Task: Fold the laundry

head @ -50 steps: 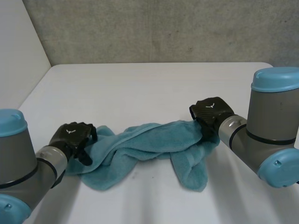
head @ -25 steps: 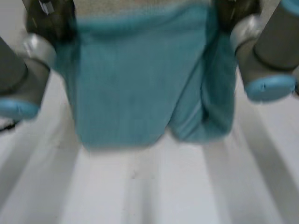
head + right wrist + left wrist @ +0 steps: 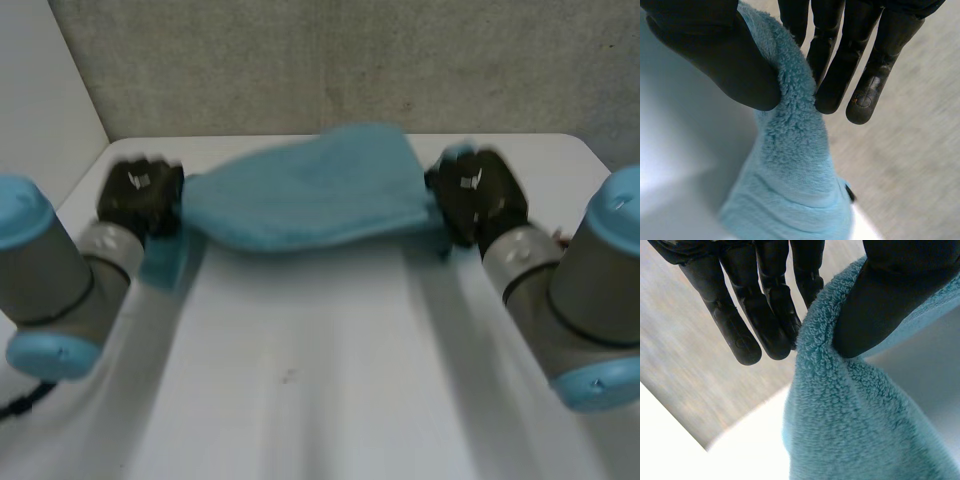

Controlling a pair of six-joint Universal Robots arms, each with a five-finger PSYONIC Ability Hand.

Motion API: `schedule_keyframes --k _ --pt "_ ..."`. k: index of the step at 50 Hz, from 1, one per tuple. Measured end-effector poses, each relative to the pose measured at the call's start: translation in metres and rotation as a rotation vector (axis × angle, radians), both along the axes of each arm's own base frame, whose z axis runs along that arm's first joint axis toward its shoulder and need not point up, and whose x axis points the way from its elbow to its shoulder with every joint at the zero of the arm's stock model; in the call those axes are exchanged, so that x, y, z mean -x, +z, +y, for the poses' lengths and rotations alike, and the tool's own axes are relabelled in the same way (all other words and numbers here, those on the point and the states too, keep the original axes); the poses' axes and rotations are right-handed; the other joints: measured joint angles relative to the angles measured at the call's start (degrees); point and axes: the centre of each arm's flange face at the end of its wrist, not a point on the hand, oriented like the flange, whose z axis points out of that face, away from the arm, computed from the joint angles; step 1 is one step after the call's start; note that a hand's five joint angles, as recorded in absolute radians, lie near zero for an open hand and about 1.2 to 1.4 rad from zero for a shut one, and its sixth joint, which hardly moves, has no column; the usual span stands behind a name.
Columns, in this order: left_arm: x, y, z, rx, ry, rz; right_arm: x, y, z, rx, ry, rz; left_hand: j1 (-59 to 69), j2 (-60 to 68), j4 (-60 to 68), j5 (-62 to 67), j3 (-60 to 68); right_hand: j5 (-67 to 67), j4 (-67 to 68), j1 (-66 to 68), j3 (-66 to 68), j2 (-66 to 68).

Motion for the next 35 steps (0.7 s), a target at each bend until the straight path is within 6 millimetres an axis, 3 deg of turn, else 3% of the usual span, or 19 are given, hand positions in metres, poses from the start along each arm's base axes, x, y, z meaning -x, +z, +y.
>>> schedule_keyframes --k 4,6,7,11,12,16,24,27,35 --pt "-0.006 -0.043 0.014 -0.132 -0.014 -0.062 0.009 -0.049 -0.002 -0.137 -0.026 0.068 -0.27 -3.02 -2.70 -0.20 -2.81 0.00 0.00 0.00 0.00 0.00" --pt "-0.009 -0.051 0.016 -0.155 -0.012 -0.088 0.012 -0.058 -0.004 -0.167 -0.037 0.082 -1.04 -4.28 -4.23 -0.73 -4.06 0.00 0.00 0.00 0.00 0.00" --pt "-0.012 -0.055 0.017 -0.163 -0.010 -0.107 0.013 -0.061 -0.004 -0.176 -0.040 0.085 -14.18 -17.61 -16.48 -11.72 -16.17 0.00 0.00 0.00 0.00 0.00" --pt "-0.017 -0.056 0.020 -0.162 -0.007 -0.163 0.016 -0.068 -0.008 -0.209 -0.055 0.093 -28.34 -29.38 -29.27 -24.87 -28.72 0.00 0.00 0.00 0.00 0.00" --pt "-0.018 -0.055 0.021 -0.157 -0.007 -0.179 0.017 -0.068 -0.009 -0.214 -0.057 0.092 -38.10 -40.93 -41.15 -37.13 -40.30 0.00 0.00 0.00 0.00 0.00" --pt "-0.020 -0.046 0.026 -0.137 -0.009 -0.208 0.018 -0.067 -0.010 -0.220 -0.064 0.083 -42.98 -47.31 -47.54 -43.45 -46.54 0.00 0.00 0.00 0.00 0.00" --pt "-0.025 -0.027 0.047 -0.110 -0.002 -0.209 0.018 -0.068 -0.009 -0.239 -0.071 0.054 -43.45 -47.47 -47.65 -43.30 -47.30 0.00 0.00 0.00 0.00 0.00" --pt "-0.032 -0.024 0.064 -0.126 0.010 -0.210 0.017 -0.070 -0.008 -0.247 -0.071 0.048 -37.73 -42.13 -41.83 -37.24 -41.75 0.00 0.00 0.00 0.00 0.00" --pt "-0.046 -0.042 0.096 -0.242 0.043 -0.240 0.016 -0.071 -0.006 -0.250 -0.065 0.051 -29.06 -33.52 -33.20 -29.35 -33.31 0.00 0.00 0.00 0.00 0.00"
